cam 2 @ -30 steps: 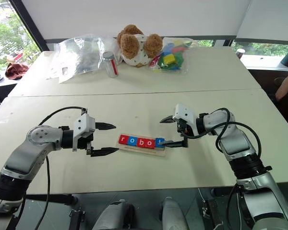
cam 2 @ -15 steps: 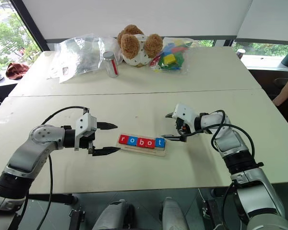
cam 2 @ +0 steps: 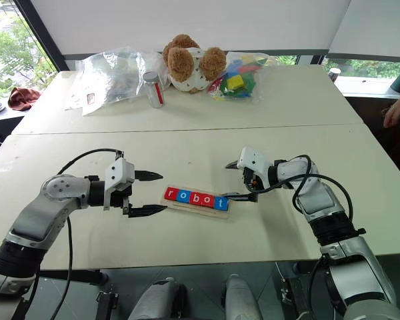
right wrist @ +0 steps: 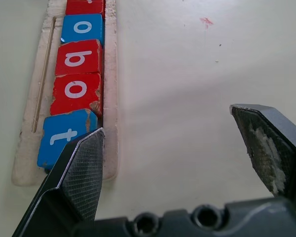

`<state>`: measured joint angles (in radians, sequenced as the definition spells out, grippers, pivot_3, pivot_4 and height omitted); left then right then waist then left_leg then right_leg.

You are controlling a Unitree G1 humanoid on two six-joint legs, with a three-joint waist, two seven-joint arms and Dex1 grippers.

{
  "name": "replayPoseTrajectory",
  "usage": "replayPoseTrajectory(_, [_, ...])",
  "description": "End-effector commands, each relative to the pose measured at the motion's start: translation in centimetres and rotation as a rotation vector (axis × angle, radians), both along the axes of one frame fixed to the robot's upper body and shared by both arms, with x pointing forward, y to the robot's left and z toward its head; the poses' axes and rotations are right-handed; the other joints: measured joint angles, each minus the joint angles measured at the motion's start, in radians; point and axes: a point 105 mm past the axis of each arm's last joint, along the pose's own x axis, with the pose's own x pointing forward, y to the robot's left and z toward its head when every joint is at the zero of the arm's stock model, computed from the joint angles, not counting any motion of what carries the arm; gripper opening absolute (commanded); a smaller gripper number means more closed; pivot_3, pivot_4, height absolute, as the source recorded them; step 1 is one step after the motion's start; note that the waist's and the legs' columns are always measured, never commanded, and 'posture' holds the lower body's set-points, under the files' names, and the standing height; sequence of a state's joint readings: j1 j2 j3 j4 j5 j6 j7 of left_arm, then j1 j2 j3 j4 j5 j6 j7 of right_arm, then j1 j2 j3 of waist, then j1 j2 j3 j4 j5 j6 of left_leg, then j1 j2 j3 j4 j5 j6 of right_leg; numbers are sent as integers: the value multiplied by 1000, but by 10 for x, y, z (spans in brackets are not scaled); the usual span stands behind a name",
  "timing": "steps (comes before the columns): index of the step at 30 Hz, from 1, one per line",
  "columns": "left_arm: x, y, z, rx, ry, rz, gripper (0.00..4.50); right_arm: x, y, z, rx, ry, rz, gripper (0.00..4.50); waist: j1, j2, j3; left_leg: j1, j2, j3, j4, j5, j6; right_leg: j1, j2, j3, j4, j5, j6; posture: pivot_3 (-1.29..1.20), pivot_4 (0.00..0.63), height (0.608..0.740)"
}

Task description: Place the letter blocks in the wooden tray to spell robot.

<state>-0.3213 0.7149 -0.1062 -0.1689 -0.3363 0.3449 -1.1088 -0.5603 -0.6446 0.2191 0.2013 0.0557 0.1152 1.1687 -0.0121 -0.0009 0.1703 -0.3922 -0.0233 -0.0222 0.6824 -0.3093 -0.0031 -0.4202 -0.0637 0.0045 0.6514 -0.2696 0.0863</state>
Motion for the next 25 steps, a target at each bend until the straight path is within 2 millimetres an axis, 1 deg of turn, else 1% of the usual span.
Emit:
replayPoseTrajectory(1, [1, -2, 6, -3, -30, -13, 4500, 0, 3, 10, 24, -40, 5, 4444, 0, 0, 0, 0, 0, 0, 0, 0, 0, 0, 0, 0, 0, 0, 0, 0, 150, 740])
replayPoseTrajectory(5, [3, 2, 7, -3, -35, -1, 4500, 10, -3, 15, 32, -88, -58, 4444, 0, 0, 0, 0, 0, 0, 0, 0, 0, 0, 0, 0, 0, 0, 0, 0, 150, 740])
replayPoseTrajectory(8, [5, 5, 8, -4, -39, 11, 4500, 12, -6, 20, 40, -105, -78, 4444, 0, 0, 0, 0, 0, 0, 0, 0, 0, 0, 0, 0, 0, 0, 0, 0, 150, 740])
replayPoseTrajectory(11, [7, 10, 10, -14, -40, 31, 4500, 14, -17, 26, 54, -127, -133, 4444, 1, 0, 0, 0, 0, 0, 0, 0, 0, 0, 0, 0, 0, 0, 0, 0, 150, 740])
replayPoseTrajectory(13, [6, 16, 14, -54, -21, 64, 4500, 10, -28, 35, 118, -97, -197, 4444, 3, 0, 0, 0, 0, 0, 0, 0, 0, 0, 0, 0, 0, 0, 0, 0, 150, 740])
replayPoseTrajectory(15, [0, 27, 15, -72, 9, 100, 4500, -6, -38, 45, 232, 1, -255, 4444, 4, 0, 0, -1, 0, 0, 0, 0, 0, 0, 0, 0, 0, 0, 0, 0, 150, 740])
replayPoseTrajectory(17, [-10, 42, 10, -64, 55, 141, 4500, -30, -49, 46, 285, 98, -301, 4444, 4, 0, 0, -1, 0, -1, -1, 0, 0, -1, -1, 0, -1, 0, 0, 0, 150, 740])
replayPoseTrajectory(18, [-14, 47, 8, -57, 70, 154, 4500, -38, -51, 45, 288, 128, -316, 4444, 3, 0, 0, -1, 1, -1, -2, -1, 1, -1, -1, 0, -2, 0, 0, 0, 150, 740])
replayPoseTrajectory(19, [-17, 51, 6, -46, 84, 167, 4500, -46, -53, 43, 289, 162, -329, 4444, 3, 0, 0, -1, 1, -1, -3, -1, 2, 0, -1, 0, -2, 0, 0, 0, 150, 740])
replayPoseTrajectory(21, [-28, 68, -3, -26, 141, 219, 4500, -71, -60, 32, 271, 263, -375, 4444, 2, 0, 0, -1, 1, -1, -3, -1, 2, 0, -1, 0, -2, 0, 0, 0, 150, 740])
replayPoseTrajectory(22, [-32, 74, -6, -20, 159, 242, 4500, -80, -63, 27, 265, 298, -397, 4444, 1, 0, 0, -1, 1, -1, -3, -1, 2, 0, -1, 0, -2, 0, 0, 0, 150, 740])
replayPoseTrajectory(25, [-36, 83, -7, -60, 190, 299, 4500, -97, -64, 16, 247, 366, -442, 4444, 2, 0, 0, 1, 1, -1, -2, -1, 2, 3, -2, 0, -2, 0, -1, 0, 150, 740])
